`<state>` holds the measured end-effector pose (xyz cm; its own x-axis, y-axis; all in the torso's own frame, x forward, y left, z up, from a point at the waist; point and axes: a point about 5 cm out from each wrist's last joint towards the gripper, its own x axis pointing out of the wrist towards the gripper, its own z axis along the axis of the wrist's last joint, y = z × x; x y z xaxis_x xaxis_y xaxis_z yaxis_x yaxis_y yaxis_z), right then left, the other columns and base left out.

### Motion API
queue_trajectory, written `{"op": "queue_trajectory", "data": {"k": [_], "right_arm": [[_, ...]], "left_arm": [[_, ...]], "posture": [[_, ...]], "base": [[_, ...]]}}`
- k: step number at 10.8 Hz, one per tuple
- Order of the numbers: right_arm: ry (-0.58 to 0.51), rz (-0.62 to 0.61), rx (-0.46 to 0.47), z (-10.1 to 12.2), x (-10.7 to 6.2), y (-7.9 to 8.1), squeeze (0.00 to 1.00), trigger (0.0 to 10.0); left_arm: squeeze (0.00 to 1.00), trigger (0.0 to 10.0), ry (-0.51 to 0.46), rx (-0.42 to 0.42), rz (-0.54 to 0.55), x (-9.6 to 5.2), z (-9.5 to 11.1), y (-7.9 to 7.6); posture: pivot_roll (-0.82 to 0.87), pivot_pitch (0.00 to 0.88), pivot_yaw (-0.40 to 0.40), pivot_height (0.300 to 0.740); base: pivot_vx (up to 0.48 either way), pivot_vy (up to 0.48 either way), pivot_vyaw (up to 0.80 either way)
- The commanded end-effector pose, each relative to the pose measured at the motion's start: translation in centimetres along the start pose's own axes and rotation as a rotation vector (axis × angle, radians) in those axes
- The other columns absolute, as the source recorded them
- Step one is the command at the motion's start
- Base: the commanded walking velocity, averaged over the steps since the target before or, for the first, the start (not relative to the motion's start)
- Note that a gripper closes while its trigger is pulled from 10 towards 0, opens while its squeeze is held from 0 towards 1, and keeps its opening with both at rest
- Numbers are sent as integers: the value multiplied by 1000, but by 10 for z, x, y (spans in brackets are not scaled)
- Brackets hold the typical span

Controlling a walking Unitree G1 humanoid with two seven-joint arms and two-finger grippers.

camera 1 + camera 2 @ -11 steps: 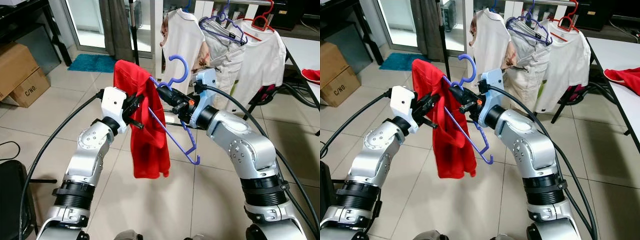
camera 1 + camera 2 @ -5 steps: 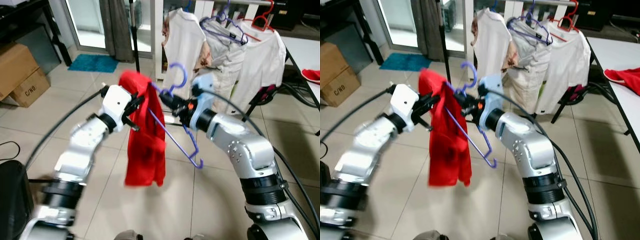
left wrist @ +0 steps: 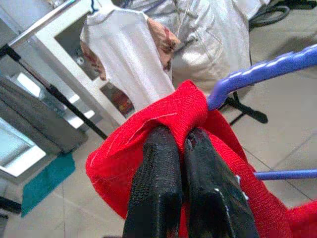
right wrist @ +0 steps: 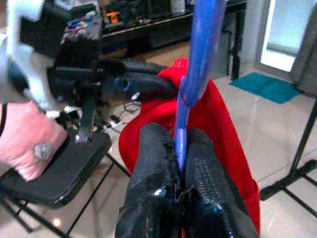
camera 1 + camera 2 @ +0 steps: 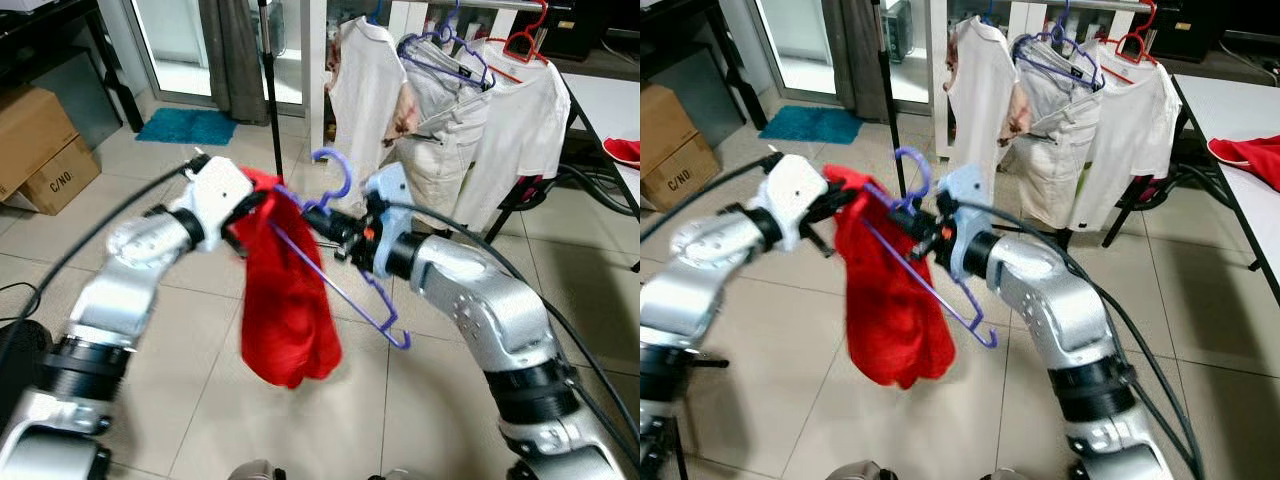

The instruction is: Hang hanger

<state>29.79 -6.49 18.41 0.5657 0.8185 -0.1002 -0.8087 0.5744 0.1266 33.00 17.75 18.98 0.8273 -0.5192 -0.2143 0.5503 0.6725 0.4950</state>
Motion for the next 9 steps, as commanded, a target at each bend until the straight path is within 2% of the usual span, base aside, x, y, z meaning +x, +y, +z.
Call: {"op": "queue_trajectory", "data": {"k": [1,2,4,6,7,9], "right_arm": [[-28,88,-16,7,1,13,0,10000],[-27,127,-24,6,0,19,0,10000],[-14,122,-26,3,1,19,0,10000],[18,122,-29,-1,3,19,0,10000],[31,95,-27,-4,4,18,0,10000],[36,57,-18,-5,6,14,0,10000]], "left_arm": [[0,0,-4,4,-2,0,6,5],[0,0,-5,-42,-29,1,7,3],[0,0,-65,-89,-74,10,18,-10],[0,0,-109,-102,-102,15,29,-15],[0,0,-117,-110,-152,16,33,-22],[0,0,-118,-124,-174,17,34,-27]], "posture": [[-22,17,37,740],[-21,18,36,740],[-20,19,35,740],[-17,19,36,740],[-18,19,40,740],[-18,19,41,740]], "base": [[0,0,0],[0,0,0],[0,0,0],[0,0,0],[0,0,0],[0,0,0]]}}
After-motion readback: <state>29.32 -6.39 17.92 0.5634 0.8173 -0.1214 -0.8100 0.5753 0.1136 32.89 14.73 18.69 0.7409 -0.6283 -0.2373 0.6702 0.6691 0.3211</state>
